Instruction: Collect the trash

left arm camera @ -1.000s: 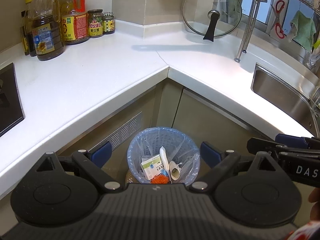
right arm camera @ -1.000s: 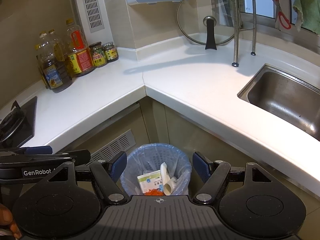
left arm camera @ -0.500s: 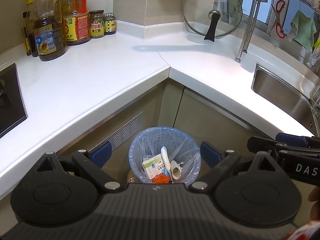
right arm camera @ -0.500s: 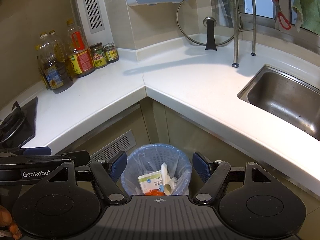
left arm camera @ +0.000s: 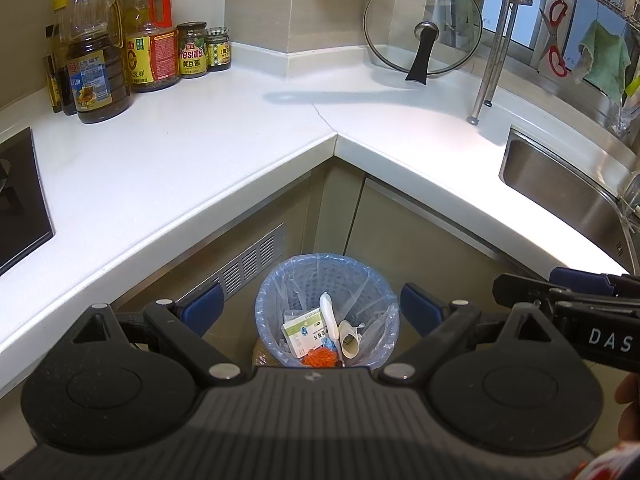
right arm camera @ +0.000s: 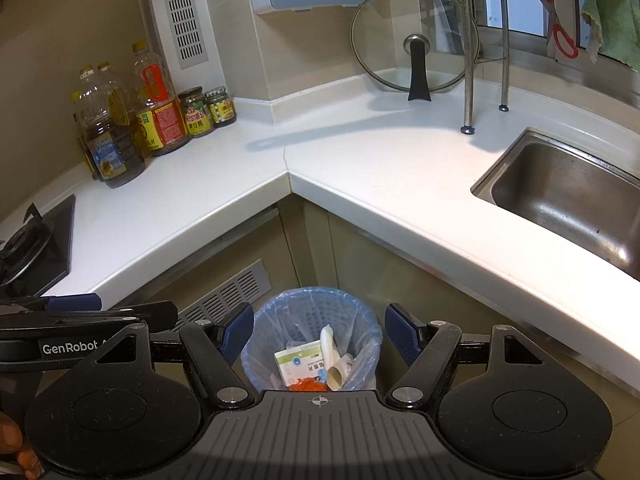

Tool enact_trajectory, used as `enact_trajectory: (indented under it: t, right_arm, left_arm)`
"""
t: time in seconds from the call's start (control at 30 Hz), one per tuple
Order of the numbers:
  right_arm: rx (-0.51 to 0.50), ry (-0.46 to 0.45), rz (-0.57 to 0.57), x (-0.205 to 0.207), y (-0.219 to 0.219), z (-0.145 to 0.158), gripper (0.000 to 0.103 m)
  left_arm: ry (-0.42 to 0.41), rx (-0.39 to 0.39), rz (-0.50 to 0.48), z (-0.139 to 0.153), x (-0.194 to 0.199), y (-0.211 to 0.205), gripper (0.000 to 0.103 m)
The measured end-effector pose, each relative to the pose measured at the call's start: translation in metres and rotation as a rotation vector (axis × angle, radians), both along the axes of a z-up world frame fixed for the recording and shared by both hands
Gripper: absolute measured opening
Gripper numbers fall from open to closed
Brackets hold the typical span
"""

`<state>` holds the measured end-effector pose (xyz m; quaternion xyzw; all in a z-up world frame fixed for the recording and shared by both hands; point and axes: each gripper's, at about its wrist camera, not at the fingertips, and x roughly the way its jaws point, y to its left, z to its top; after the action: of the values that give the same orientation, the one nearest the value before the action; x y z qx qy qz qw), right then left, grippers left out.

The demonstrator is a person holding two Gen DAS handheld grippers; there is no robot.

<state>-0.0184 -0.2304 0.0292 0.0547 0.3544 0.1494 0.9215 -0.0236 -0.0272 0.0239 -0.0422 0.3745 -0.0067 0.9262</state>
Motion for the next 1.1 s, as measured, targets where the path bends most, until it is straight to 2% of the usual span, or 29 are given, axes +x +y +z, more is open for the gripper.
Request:
enact_trajectory:
  t: [1.1]
  right_arm:
    - [0.002,0.0,-0.006,-0.003,-0.0034,0.0,0.073]
  left_arm:
    - [-0.004,0.003,-0.004,0.002,-0.0014,-0.0007,0.094]
